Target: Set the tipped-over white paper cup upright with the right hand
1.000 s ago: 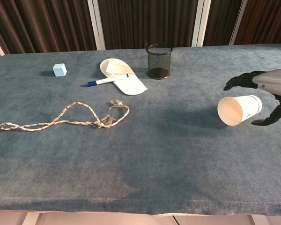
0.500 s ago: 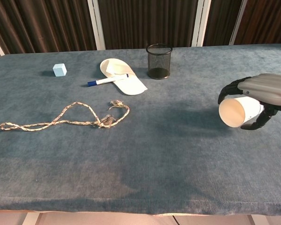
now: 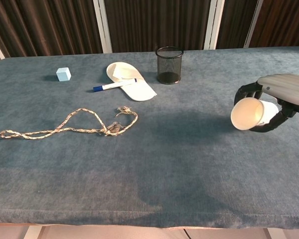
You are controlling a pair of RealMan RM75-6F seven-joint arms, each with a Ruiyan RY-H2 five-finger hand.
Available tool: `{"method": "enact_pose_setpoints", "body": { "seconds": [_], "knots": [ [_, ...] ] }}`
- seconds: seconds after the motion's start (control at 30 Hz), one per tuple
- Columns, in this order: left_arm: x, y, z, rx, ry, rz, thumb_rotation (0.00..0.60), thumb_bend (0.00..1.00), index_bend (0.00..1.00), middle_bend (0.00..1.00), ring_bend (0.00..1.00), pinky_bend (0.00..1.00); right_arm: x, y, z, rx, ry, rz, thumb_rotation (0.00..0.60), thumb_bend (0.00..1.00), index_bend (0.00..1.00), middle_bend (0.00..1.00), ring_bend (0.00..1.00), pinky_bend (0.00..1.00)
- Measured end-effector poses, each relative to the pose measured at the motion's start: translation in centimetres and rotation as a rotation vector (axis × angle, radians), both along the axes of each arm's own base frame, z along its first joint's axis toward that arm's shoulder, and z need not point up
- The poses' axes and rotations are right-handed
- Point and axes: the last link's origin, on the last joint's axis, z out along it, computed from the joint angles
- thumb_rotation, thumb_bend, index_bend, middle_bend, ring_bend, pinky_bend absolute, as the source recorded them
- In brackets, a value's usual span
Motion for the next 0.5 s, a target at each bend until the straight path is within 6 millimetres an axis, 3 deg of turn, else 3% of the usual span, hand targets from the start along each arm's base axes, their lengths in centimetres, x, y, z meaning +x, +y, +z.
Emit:
{"method": "enact_pose_setpoints", "body": {
  "seconds": [0.33,0.5],
  "knots": [
    [0.02,0.06,-0.06,0.000,0.005,0.000,0.600,0.39,0.34,0.19,0.19,0.41,0.19,-0.21,-0.08,0.115,-0.578,-0.127,0.600,0.37,0.56,0.46,0.34,0.42],
    [0.02,0.08,-0.08,0.001,0.009,0.000,0.600,0.39,0.34,0.19,0.18,0.41,-0.23,-0.39,-0.60,0.211,-0.763,-0.185,0.600,0.37,0.53,0.44,0.30,0.40]
  ]
}}
